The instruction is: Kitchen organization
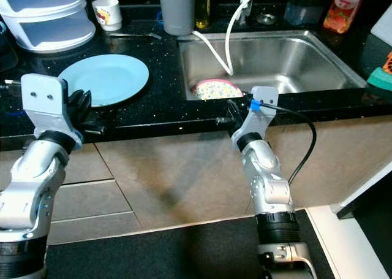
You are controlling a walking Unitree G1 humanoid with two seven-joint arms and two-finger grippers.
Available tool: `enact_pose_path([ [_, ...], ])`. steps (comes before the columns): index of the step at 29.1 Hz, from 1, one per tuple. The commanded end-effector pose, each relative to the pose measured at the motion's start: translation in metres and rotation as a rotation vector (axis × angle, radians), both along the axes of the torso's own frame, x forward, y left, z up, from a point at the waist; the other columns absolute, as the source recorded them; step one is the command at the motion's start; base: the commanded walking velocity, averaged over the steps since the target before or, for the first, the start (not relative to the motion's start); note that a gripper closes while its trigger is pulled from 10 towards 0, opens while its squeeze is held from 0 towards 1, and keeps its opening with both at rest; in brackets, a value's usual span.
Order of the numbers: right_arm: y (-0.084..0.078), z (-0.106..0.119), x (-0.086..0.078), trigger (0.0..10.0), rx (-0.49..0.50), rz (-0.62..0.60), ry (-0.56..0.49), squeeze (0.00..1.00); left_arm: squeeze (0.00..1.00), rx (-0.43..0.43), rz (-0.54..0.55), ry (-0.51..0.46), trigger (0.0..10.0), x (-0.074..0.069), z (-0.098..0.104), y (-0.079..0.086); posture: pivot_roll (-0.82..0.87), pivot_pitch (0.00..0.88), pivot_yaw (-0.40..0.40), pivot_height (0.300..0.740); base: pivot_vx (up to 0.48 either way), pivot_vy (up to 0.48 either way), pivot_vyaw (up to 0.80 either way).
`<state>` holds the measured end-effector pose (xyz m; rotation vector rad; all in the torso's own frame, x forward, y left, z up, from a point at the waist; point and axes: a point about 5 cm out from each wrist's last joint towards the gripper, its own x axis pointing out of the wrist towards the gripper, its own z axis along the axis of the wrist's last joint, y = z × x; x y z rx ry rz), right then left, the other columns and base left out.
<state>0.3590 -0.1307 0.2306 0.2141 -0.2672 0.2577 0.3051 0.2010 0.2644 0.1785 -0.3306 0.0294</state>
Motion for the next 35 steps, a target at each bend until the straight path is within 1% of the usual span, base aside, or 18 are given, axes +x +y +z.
enact_pose_path([
  [1, 0.0014, 0.0024, -0.0014, 10.0, 0.006, 0.009, -0.006, 0.0, 0.0, 0.011, 0.006, 0.009, 10.0, -0.0014, -0.0013, 0.0036, 0.07, 0.153, -0.002, 0.74, 0.322, 0.0, 0.0],
  [22, 0.0028, 0.0029, -0.0023, 10.0, 0.008, 0.013, -0.006, 0.0, 0.0, 0.011, -0.004, 0.006, 10.0, -0.0023, -0.0005, 0.0021, 0.08, 0.154, -0.003, 0.74, 0.312, 0.0, 0.0],
  [35, 0.0037, 0.0046, -0.0012, 10.0, 0.013, 0.022, -0.006, 0.0, 0.0, 0.016, -0.016, -0.01, 10.0, -0.0018, 0.0058, -0.0029, 0.08, 0.159, -0.004, 0.74, 0.297, 0.0, 0.0],
])
